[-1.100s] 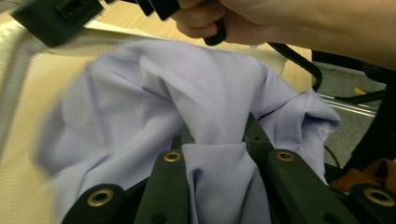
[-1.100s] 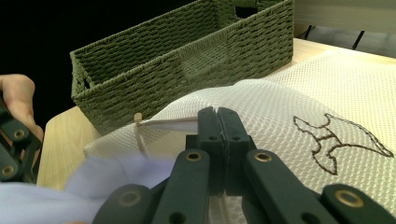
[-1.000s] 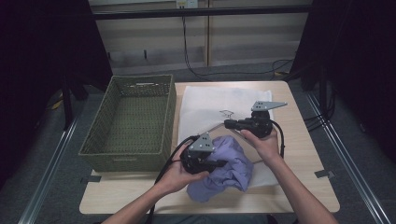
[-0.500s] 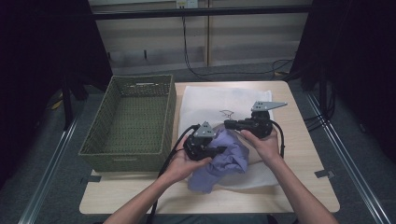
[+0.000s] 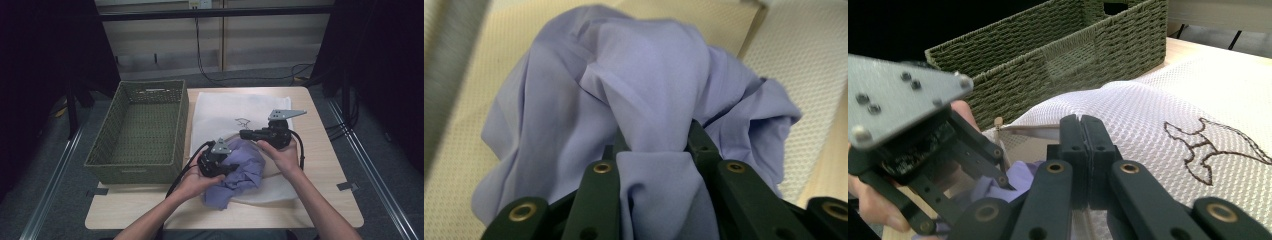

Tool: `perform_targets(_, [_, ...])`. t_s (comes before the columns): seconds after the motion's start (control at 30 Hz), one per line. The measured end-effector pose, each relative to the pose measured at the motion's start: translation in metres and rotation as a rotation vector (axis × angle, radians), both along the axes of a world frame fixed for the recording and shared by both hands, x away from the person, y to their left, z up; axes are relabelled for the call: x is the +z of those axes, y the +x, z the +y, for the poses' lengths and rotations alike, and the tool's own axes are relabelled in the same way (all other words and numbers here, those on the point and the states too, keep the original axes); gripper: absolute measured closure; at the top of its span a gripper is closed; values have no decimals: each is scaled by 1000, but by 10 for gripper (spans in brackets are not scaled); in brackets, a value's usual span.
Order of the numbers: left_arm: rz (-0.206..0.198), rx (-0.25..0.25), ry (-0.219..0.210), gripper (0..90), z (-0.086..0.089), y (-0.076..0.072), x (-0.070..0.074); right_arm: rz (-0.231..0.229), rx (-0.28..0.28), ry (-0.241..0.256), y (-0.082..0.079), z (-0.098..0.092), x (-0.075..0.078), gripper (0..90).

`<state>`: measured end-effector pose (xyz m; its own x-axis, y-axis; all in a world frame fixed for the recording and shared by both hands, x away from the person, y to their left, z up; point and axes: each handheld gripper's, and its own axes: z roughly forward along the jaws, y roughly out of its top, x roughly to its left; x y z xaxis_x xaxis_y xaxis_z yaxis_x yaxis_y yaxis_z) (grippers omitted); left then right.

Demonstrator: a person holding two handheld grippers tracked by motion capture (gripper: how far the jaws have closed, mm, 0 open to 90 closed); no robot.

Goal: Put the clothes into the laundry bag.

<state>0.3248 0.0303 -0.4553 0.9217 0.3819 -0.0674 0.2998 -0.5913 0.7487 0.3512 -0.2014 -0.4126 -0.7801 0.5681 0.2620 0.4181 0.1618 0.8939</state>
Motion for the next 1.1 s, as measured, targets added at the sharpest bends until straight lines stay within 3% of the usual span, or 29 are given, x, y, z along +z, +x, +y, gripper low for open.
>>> perform_targets(0.27, [16, -16, 59, 710, -2, 1, -16, -3, 5, -3, -1, 1, 0, 900])
perform_targets(0.3, [27, -5, 51, 706, -3, 1, -19, -4, 6, -4, -1, 1, 0, 900])
perform_targets(0.43, [8, -15, 94, 697, -5, 0, -25, -3, 6, -7, -1, 1, 0, 900])
perform_targets(0.57, [13, -13, 87, 673, -7, 0, -28, 3, 5, -7, -1, 1, 0, 900])
perform_targets(0.67, [28, -13, 94, 594, -7, 0, -27, 3, 8, -10, -1, 1, -1, 900])
perform_targets(0.83, [58, -26, 67, 497, -7, -1, -22, 3, 8, -4, 0, 0, -2, 900])
perform_targets(0.93, [45, -26, 75, 449, -4, -2, -16, 4, 5, -2, 1, -1, -1, 900])
perform_targets(1.1, [38, -12, 13, 347, 1, -6, -4, -3, 2, -2, 0, -2, 0, 900])
